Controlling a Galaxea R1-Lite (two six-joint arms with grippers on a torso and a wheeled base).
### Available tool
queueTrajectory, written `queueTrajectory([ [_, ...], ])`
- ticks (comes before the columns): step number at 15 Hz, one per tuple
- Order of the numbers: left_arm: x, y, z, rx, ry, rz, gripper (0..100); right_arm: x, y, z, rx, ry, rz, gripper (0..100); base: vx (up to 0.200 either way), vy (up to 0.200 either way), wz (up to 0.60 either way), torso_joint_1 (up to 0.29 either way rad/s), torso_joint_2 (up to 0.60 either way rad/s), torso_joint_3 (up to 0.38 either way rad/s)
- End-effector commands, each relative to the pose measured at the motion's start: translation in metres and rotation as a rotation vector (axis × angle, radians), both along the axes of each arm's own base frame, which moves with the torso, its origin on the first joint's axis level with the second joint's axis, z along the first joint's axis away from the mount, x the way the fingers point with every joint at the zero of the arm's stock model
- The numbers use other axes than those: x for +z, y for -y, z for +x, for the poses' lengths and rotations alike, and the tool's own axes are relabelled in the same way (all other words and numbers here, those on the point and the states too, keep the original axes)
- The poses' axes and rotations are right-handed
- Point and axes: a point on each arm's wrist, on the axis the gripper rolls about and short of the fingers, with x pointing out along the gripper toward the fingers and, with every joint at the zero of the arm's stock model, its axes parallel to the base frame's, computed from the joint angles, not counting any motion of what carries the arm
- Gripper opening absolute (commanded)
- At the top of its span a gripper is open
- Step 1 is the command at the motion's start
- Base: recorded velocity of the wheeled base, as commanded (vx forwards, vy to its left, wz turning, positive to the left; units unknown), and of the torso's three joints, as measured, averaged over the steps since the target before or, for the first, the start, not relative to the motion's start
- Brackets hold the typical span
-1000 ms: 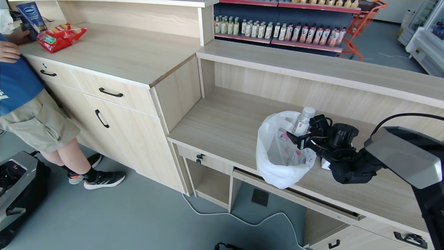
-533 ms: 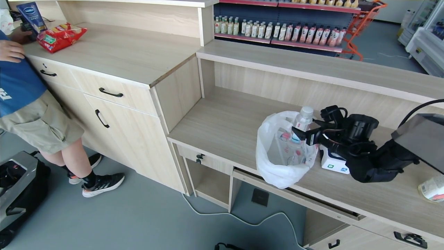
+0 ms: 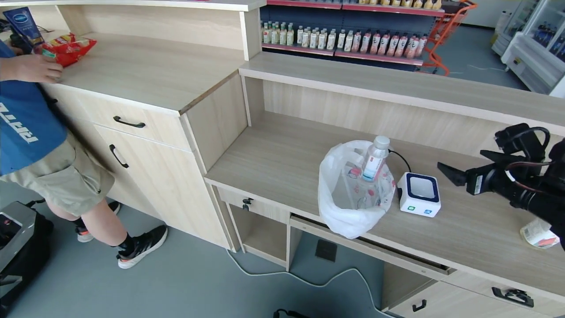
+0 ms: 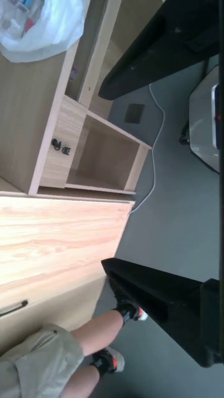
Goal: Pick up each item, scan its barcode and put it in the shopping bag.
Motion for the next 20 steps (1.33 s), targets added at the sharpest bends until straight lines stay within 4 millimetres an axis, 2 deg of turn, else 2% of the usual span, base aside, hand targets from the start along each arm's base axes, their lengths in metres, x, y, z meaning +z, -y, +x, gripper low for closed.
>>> queueTrajectory([
  [1, 0.000, 0.000, 0.000, 0.000, 0.000, 0.001, 100, 0.025, 0.034, -0.035, -0.193, 0.020, -0.046, 100, 0.000, 0.000, -0.60, 0.002, 0.00, 0.002],
  [2, 0.000, 0.000, 0.000, 0.000, 0.000, -0.001, 100, 0.023, 0.043, -0.039, -0.271, -0.010, -0.042, 100, 0.000, 0.000, -0.60, 0.007, 0.01, -0.002],
  [3, 0.000, 0.000, 0.000, 0.000, 0.000, -0.001, 100, 0.015, 0.060, -0.043, -0.429, -0.073, -0.031, 100, 0.000, 0.000, -0.60, 0.007, 0.00, 0.007],
  [5, 0.000, 0.000, 0.000, 0.000, 0.000, -0.001, 100, 0.001, 0.082, -0.041, -0.570, -0.117, 0.015, 100, 0.000, 0.000, -0.30, -0.001, 0.00, 0.001],
  [7, 0.000, 0.000, 0.000, 0.000, 0.000, -0.001, 100, -0.017, 0.095, -0.027, -0.578, -0.088, 0.140, 100, 0.000, 0.000, 0.00, 0.000, 0.00, 0.000],
  [9, 0.000, 0.000, 0.000, 0.000, 0.000, 0.001, 100, -0.050, 0.104, -0.008, -0.537, -0.066, 0.238, 100, 0.000, 0.000, 0.00, 0.000, 0.00, 0.000],
  [13, 0.000, 0.000, 0.000, 0.000, 0.000, -0.001, 100, -0.100, 0.116, 0.015, -0.542, -0.036, 0.222, 100, 0.000, 0.000, 0.00, 0.000, 0.00, 0.000],
  [16, 0.000, 0.000, 0.000, 0.000, 0.000, 0.001, 100, -0.112, 0.123, 0.023, -0.578, -0.036, 0.188, 100, 0.000, 0.000, 0.00, 0.000, 0.00, 0.000],
  [20, 0.000, 0.000, 0.000, 0.000, 0.000, -0.001, 100, -0.118, 0.133, 0.050, -0.586, 0.009, 0.172, 100, 0.000, 0.000, 0.00, 0.000, 0.00, 0.000],
])
